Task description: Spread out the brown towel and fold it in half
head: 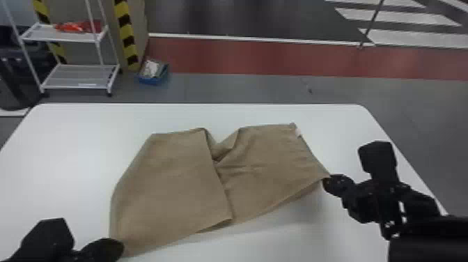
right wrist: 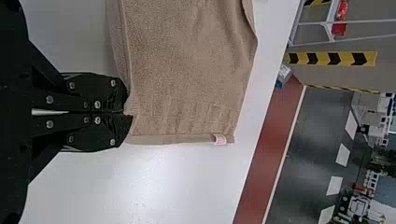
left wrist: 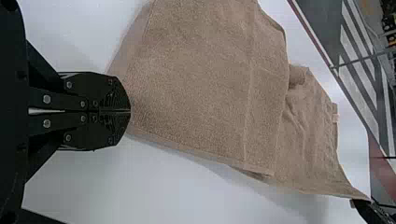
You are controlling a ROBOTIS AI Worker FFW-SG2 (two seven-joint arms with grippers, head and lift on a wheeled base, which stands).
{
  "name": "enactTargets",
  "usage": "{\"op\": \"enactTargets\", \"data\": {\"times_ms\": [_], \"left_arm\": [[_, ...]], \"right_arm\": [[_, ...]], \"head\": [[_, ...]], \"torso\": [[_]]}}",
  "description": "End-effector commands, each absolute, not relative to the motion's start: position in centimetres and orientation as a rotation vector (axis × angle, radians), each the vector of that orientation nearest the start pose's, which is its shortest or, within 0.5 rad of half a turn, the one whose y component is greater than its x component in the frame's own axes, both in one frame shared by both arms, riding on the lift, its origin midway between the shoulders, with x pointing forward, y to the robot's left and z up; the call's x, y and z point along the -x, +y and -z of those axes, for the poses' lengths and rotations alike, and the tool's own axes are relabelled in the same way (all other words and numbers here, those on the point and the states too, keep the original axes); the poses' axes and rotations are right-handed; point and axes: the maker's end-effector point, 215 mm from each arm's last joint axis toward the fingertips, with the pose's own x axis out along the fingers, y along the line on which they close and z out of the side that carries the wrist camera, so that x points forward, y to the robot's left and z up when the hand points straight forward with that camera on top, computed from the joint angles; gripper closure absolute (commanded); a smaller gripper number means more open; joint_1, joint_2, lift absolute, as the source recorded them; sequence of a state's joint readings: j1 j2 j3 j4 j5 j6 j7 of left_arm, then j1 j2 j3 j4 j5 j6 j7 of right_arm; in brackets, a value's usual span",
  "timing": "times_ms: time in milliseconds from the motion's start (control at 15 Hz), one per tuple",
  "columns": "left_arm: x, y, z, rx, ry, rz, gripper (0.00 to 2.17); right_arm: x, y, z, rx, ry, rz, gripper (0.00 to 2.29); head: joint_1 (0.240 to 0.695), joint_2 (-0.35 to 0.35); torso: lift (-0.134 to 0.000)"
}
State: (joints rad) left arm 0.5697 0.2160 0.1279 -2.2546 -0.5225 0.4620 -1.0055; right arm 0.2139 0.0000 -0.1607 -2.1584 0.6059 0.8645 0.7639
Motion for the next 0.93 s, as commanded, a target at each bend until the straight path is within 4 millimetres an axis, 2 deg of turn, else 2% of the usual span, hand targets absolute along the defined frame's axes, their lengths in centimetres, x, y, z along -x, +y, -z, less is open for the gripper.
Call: {"op": "enactTargets", "data": {"times_ms": [0,200,267,333,467,533,667,867], "left_arm": [[-34.6,22.7,42.4,-0.509,0.597,0.728,1.43],[-35.0,22.5,40.3,-0.509,0.564,0.718,1.43],[-34.4,22.2,40.5,-0.497,0.581,0.745,1.42],[-33.5,21.8,40.7,-0.486,0.595,0.768,1.26],[-32.2,21.5,41.4,-0.477,0.618,0.780,0.29],[-31.8,21.6,41.9,-0.484,0.633,0.775,0.21],[-31.2,21.0,42.5,-0.487,0.645,0.787,0.22],[-31.2,20.9,43.4,-0.509,0.655,0.797,0.36]], "right_arm": [[-45.8,-29.9,40.8,0.266,0.649,-0.213,1.18],[-45.5,-29.9,41.1,0.263,0.654,-0.215,1.18],[-45.6,-29.9,41.0,0.254,0.650,-0.217,1.18],[-45.5,-30.0,41.1,0.251,0.654,-0.214,1.18],[-45.0,-30.5,41.6,0.237,0.665,-0.207,1.18],[-44.9,-30.5,41.6,0.236,0.668,-0.206,1.18],[-44.9,-30.4,41.3,0.230,0.664,-0.208,1.18],[-44.9,-30.3,40.9,0.226,0.655,-0.208,1.18]], "head": [[0.695,-0.107],[0.695,-0.102],[0.695,-0.102],[0.695,-0.104],[0.695,-0.118],[0.695,-0.124],[0.695,-0.131],[0.695,-0.140]], "torso": [[-0.128],[-0.128],[-0.128],[-0.128],[-0.128],[-0.128],[-0.128],[-0.128]]}}
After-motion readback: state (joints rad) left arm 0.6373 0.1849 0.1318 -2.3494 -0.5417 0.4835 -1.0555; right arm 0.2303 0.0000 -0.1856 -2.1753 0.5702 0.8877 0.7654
